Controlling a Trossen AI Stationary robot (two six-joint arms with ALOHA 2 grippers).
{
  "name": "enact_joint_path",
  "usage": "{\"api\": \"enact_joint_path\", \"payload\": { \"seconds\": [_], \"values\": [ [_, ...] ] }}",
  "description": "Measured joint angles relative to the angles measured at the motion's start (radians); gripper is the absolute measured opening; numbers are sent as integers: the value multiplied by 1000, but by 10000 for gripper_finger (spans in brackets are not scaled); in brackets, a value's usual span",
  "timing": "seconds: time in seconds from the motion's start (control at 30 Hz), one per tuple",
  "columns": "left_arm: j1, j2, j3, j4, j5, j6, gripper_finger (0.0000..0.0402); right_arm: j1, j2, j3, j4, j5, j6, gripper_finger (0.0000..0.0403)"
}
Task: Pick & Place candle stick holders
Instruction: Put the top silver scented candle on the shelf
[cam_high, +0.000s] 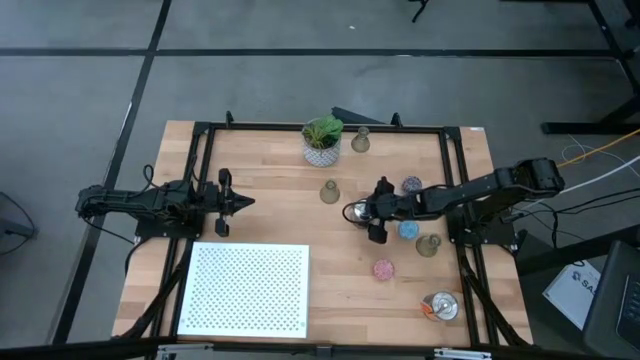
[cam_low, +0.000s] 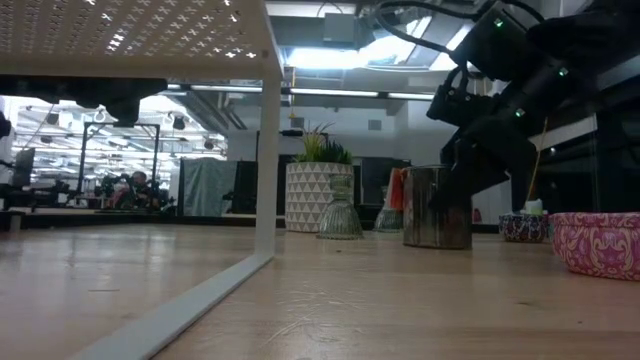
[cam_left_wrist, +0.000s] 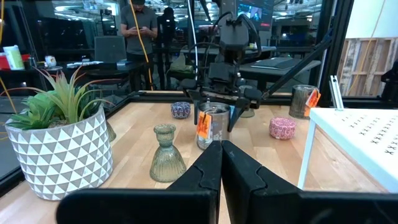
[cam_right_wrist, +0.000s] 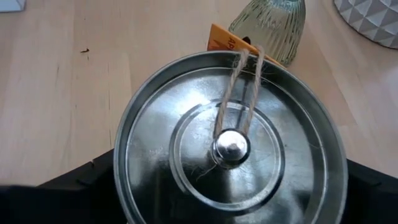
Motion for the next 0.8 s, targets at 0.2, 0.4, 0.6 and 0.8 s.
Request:
{"api": "enact_joint_path", "payload": {
  "seconds": [0.2,0.4,0.6,0.8],
  "values": [
    [0,0,0,0,0,0,4,0,0,93,-107,-22,-2,358],
    [0,0,0,0,0,0,4,0,0,221,-212,-56,-38,358],
    [0,0,0,0,0,0,4,0,-1,367,-338,-54,-88,358],
    [0,0,0,0,0,0,4,0,-2,468,-388,-56,-110,358]
  ]
}}
